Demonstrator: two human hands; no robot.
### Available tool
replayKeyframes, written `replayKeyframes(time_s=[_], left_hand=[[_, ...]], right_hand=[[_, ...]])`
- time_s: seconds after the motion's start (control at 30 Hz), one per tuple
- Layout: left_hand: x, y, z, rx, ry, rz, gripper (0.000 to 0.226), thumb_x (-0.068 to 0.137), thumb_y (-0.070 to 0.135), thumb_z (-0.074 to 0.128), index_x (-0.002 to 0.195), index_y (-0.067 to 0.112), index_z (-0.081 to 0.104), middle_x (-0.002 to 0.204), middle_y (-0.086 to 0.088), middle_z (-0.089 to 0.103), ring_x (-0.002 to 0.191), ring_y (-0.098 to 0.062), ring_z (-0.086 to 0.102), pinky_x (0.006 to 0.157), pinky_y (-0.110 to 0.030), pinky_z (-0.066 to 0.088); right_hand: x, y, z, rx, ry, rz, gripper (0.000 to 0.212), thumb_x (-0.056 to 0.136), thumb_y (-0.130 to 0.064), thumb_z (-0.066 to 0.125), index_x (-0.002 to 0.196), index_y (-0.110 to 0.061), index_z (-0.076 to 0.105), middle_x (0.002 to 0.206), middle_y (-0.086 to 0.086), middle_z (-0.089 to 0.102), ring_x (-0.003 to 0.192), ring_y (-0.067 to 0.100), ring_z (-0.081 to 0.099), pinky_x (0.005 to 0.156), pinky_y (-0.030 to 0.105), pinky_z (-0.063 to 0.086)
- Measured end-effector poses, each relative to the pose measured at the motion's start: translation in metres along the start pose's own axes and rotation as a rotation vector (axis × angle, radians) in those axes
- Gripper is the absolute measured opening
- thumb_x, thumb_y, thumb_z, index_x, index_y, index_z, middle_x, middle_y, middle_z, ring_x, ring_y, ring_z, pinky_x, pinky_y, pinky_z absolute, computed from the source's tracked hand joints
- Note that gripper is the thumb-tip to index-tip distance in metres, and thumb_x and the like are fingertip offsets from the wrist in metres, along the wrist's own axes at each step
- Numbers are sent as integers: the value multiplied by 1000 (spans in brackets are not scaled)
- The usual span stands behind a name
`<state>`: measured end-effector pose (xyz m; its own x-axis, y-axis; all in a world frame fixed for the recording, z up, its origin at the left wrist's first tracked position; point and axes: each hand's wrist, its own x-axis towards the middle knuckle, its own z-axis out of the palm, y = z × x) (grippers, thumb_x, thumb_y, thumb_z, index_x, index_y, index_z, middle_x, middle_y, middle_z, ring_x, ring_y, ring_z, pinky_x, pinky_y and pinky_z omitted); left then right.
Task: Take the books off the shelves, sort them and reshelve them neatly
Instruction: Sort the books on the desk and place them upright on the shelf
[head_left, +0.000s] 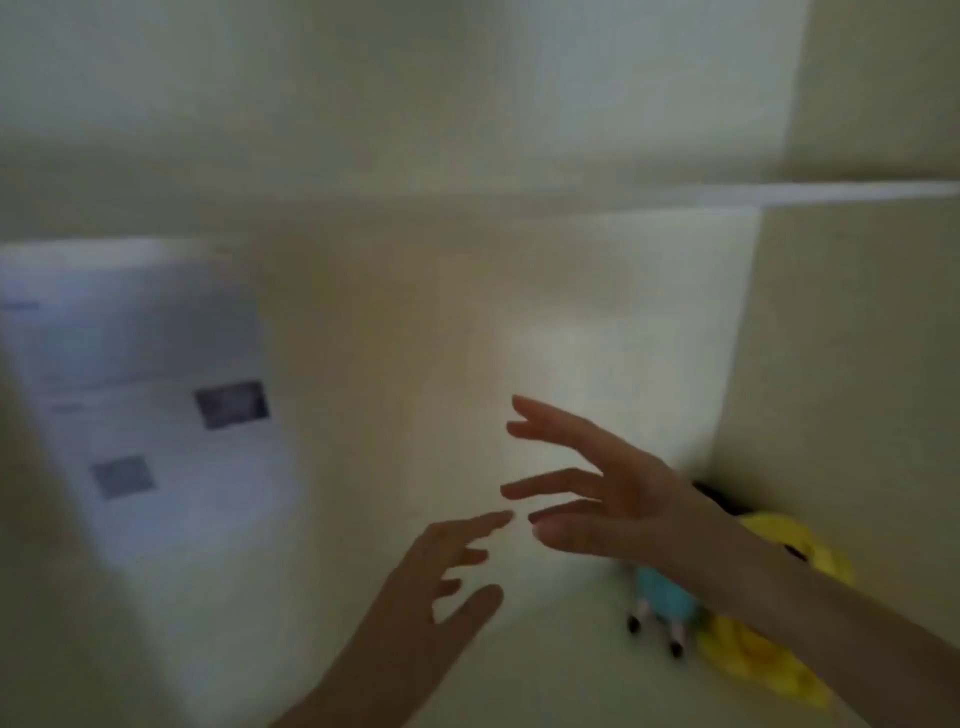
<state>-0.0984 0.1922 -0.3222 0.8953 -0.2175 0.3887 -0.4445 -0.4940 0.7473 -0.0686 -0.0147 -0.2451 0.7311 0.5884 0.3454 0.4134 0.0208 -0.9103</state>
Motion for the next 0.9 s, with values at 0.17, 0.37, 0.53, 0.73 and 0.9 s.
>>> replayKeyframes(time_s=[0.17, 0.37, 0.53, 0.73, 0.9], left_hand=[[6, -70, 99, -32, -357, -307, 79, 81, 44, 67, 111, 82, 5, 127, 23, 38, 107, 12, 45, 89, -3, 34], [5, -97, 184, -181, -477, -561, 79, 63, 54, 76, 125, 58, 27, 137, -5, 41, 118, -13, 49, 97, -22, 39], [-6, -117, 239, -205, -604, -725, 69, 87, 36, 64, 142, 47, 23, 146, -7, 35, 128, -17, 42, 101, -31, 37], [-30, -138, 286, -417, -625, -1019, 85, 80, 40, 70, 148, 37, 18, 133, -4, 47, 120, -20, 43, 98, -35, 41], [-47, -152, 319, -621, -546, -1248, 100, 74, 43, 72, 151, 24, 11, 155, -8, 21, 140, -30, 25, 101, -45, 36]], right_hand=[[-88, 102, -47, 60, 200, 301, 74, 72, -20, 80, 133, -47, 47, 141, -16, 47, 122, 3, 52, 94, 29, 50], [-174, 187, -70, 120, 389, 567, 72, 68, -29, 83, 130, -46, 49, 139, -21, 47, 115, 1, 56, 88, 26, 53], [-228, 239, -75, 108, 422, 768, 71, 70, -37, 79, 130, -54, 43, 139, -27, 39, 116, -4, 51, 88, 23, 51], [-274, 301, -63, 131, 553, 970, 81, 77, -36, 76, 143, -44, 29, 151, -10, 26, 135, 17, 31, 103, 37, 34], [-292, 338, -46, 195, 627, 1071, 99, 81, -26, 74, 153, -27, 6, 156, 2, 21, 141, 23, 26, 109, 42, 31]])
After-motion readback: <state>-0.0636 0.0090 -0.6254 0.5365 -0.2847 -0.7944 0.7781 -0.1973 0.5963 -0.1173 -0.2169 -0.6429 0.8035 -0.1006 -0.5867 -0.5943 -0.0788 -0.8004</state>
